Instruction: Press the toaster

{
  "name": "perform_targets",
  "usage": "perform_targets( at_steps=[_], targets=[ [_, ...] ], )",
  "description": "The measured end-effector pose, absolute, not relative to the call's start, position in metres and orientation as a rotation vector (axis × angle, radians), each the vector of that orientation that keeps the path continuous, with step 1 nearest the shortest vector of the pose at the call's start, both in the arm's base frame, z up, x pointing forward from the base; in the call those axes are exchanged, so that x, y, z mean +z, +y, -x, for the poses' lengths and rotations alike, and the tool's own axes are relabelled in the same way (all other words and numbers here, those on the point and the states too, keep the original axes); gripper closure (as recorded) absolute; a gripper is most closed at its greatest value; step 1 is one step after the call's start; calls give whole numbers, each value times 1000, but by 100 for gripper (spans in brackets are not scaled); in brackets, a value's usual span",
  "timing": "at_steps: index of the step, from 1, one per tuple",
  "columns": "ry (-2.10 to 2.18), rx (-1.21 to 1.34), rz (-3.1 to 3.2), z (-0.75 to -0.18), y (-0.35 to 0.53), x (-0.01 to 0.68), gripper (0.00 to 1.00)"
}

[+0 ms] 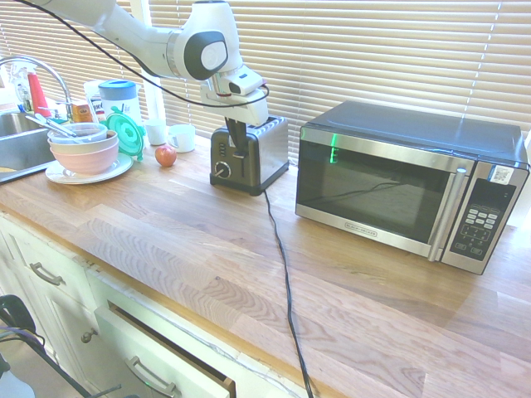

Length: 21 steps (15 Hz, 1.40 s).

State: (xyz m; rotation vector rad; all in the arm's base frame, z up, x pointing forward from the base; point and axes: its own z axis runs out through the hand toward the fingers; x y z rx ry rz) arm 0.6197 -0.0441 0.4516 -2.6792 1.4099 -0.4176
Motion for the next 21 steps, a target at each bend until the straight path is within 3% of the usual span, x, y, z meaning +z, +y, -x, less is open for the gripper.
perform_targets(
  at_steps=[21],
  targets=[
    [1402,-357,2695,-631,-37,409,100]
  ],
)
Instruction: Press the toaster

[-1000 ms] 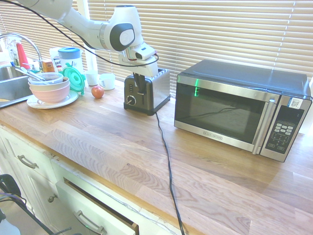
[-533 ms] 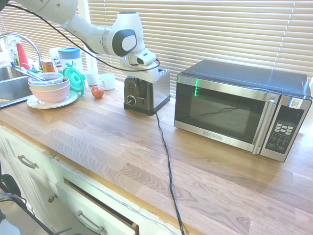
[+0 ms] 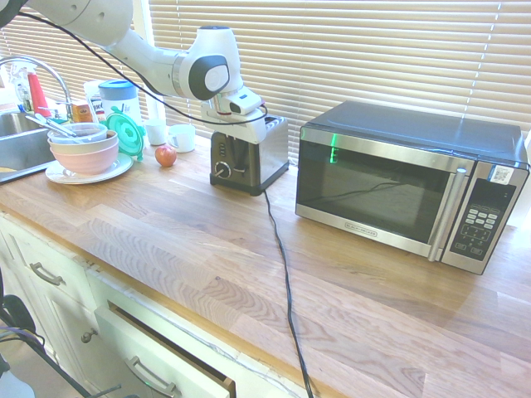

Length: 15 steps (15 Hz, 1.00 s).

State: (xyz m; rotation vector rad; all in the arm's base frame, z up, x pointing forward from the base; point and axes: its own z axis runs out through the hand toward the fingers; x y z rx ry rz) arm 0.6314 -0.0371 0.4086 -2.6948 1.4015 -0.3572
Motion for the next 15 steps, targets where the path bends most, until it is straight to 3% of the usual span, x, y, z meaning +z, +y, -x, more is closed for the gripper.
perform_targets(
  at_steps=[15],
  targets=[
    [1384,-371,2723,-631,-49,407,100]
  ],
)
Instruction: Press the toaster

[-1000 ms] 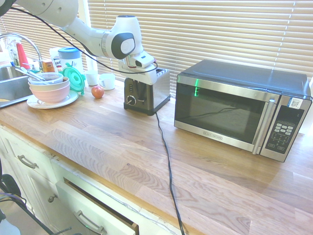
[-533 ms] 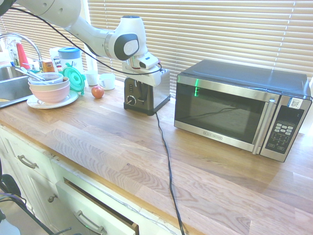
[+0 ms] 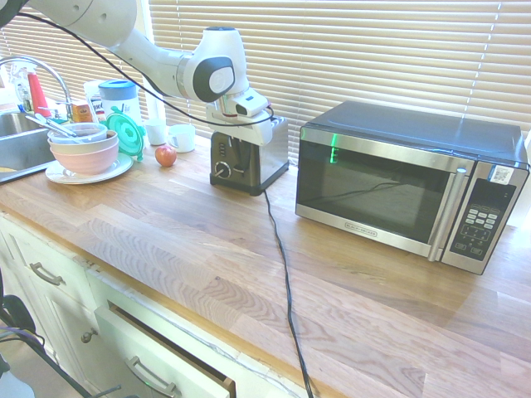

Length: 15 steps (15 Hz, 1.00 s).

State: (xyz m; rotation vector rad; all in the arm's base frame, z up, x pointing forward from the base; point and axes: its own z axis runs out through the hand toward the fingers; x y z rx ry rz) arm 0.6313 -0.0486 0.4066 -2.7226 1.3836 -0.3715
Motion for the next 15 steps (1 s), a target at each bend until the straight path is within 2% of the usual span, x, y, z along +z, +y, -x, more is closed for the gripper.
perform_targets(
  at_steps=[15],
  targets=[
    [1372,-347,2744,-637,-42,389,100]
  ],
)
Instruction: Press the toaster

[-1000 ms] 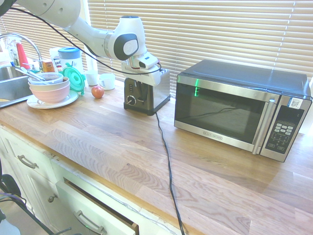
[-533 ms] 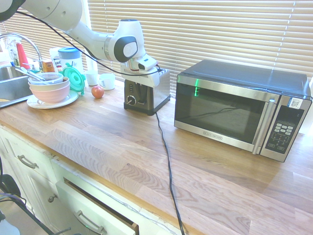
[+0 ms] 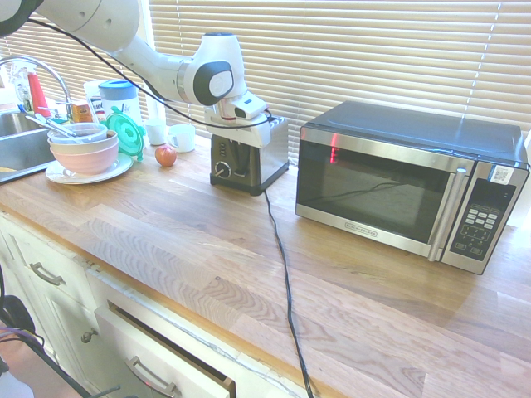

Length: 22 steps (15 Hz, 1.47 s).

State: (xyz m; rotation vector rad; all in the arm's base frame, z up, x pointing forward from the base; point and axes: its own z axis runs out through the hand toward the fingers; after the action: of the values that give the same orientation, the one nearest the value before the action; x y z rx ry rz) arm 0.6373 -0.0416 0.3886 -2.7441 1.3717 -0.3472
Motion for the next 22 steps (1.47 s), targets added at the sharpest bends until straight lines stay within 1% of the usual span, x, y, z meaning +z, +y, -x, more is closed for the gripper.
perform_targets(
  at_steps=[7,11,13,16,18,20,21,22],
  targets=[
    [1372,-347,2744,-637,-42,389,100],
    [1373,-370,2734,-636,-44,403,100],
    [1346,-517,2680,-618,-52,424,100],
    [1274,-756,2601,-573,-58,466,100],
    [1243,-783,2617,-537,-55,471,100],
    [1205,-753,2675,-498,-43,461,100],
    [1189,-726,2708,-478,-36,454,0],
    [1170,-706,2733,-458,-27,445,0]
  ],
)
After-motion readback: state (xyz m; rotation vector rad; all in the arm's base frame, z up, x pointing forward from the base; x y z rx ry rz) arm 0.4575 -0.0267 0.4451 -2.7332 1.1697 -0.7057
